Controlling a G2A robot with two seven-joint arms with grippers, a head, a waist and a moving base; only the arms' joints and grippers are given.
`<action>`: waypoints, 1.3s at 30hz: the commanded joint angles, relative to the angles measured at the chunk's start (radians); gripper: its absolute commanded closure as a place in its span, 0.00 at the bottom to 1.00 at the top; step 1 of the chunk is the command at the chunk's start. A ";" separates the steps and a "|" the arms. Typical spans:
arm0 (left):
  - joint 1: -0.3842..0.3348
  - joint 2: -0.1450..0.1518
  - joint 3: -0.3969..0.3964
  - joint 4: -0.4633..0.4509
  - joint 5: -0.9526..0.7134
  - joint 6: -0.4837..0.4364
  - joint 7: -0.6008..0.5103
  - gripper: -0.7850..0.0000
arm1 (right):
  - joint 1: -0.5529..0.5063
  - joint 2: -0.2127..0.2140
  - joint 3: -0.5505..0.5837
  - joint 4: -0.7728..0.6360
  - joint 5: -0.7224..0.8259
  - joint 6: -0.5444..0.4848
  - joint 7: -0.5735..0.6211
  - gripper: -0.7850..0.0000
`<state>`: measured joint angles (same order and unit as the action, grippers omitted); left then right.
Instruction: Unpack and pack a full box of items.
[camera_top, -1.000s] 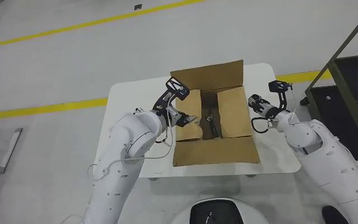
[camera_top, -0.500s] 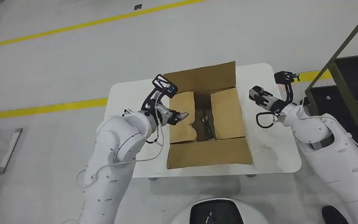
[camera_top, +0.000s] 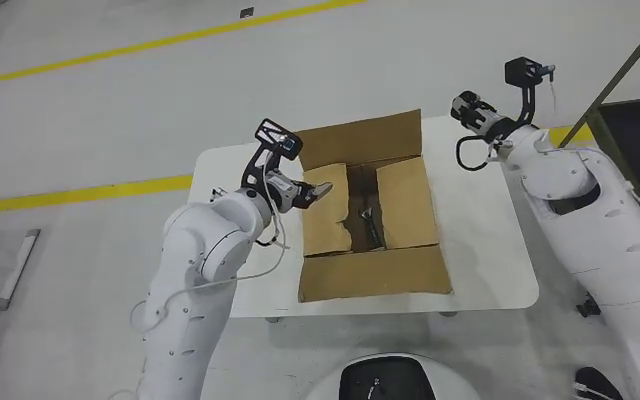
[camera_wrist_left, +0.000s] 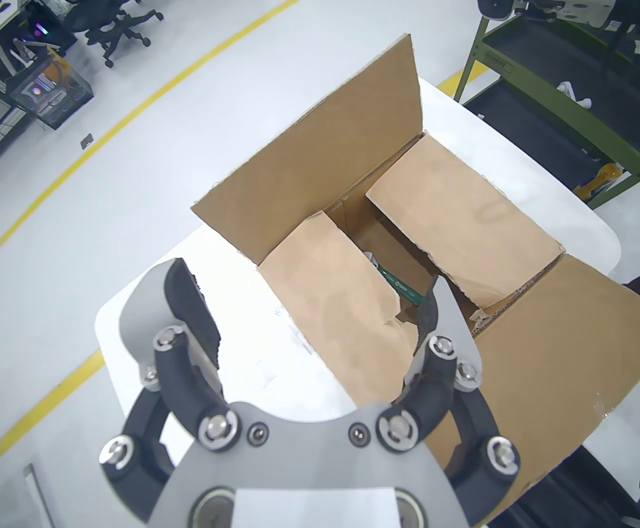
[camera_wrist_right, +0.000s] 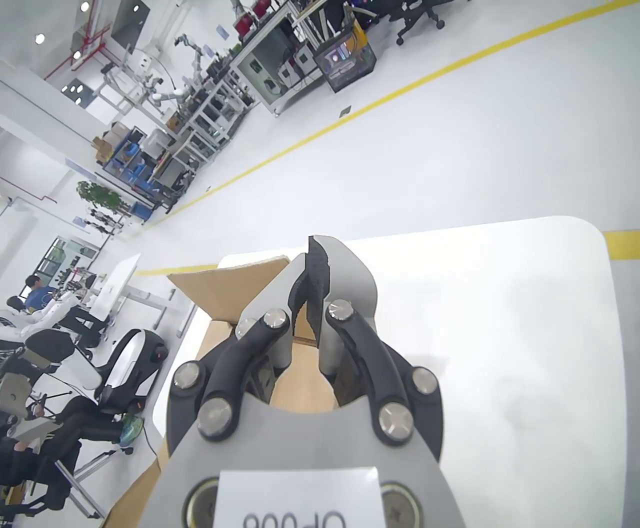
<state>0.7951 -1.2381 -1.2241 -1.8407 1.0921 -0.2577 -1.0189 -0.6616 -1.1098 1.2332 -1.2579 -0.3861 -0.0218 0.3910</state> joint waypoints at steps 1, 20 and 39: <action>-0.004 0.000 0.001 0.006 0.006 0.003 0.004 0.00 | 0.052 -0.009 -0.022 0.062 0.005 -0.006 -0.001 1.00; -0.008 0.001 0.007 0.009 0.012 0.004 0.008 0.00 | 0.464 -0.163 -0.294 0.657 0.222 -0.152 0.334 1.00; -0.008 0.001 0.007 0.009 0.012 0.004 0.008 0.00 | 0.280 -0.105 -0.258 0.421 0.079 -0.388 0.365 1.00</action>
<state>0.7868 -1.2369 -1.2171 -1.8319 1.1039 -0.2533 -1.0113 -0.3592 -1.2203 0.9687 -0.7997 -0.2971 -0.4106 0.7581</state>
